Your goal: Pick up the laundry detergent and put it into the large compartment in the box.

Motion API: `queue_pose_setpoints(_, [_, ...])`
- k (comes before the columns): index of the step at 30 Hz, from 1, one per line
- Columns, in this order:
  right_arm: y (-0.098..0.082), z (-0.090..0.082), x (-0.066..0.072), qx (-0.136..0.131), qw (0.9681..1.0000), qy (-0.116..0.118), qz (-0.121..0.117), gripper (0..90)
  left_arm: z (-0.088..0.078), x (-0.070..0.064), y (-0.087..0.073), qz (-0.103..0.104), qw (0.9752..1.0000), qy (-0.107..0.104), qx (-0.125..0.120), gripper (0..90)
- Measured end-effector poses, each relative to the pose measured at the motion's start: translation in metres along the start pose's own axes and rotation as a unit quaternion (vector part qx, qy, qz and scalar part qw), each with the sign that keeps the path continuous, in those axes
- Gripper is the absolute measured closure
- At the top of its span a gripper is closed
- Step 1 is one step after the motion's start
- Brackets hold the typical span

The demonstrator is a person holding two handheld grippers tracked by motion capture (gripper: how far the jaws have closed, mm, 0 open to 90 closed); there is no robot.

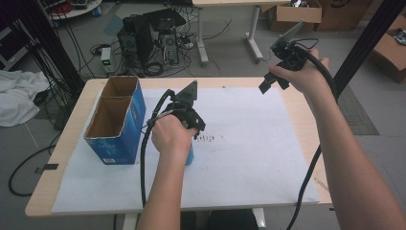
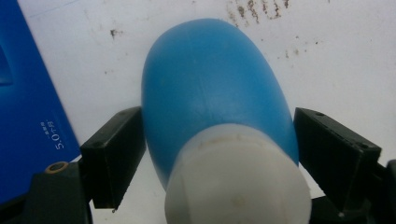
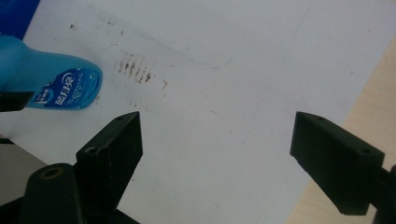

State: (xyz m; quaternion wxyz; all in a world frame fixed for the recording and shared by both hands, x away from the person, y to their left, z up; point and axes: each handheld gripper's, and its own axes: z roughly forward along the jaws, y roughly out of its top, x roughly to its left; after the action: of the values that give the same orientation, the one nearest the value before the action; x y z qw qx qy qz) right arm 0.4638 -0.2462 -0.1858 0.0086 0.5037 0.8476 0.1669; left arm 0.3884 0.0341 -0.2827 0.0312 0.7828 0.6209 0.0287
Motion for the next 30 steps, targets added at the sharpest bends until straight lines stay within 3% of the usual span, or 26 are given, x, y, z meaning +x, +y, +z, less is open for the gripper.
queue_pose_setpoints(24, [-0.0004, 0.0019, -0.0011, 0.001, 1.0000, 0.001, 0.002, 17.1, 0.0002, 0.0016, 0.0011, -0.002, 0.9999, 0.000, 0.011, 33.8])
queue_pose_setpoints(30, [-0.0014, 0.0018, -0.0018, 0.001, 1.0000, 0.002, 0.005, 17.1, -0.0011, 0.0044, 0.0010, 0.012, 0.9998, 0.002, 0.013, 35.1])
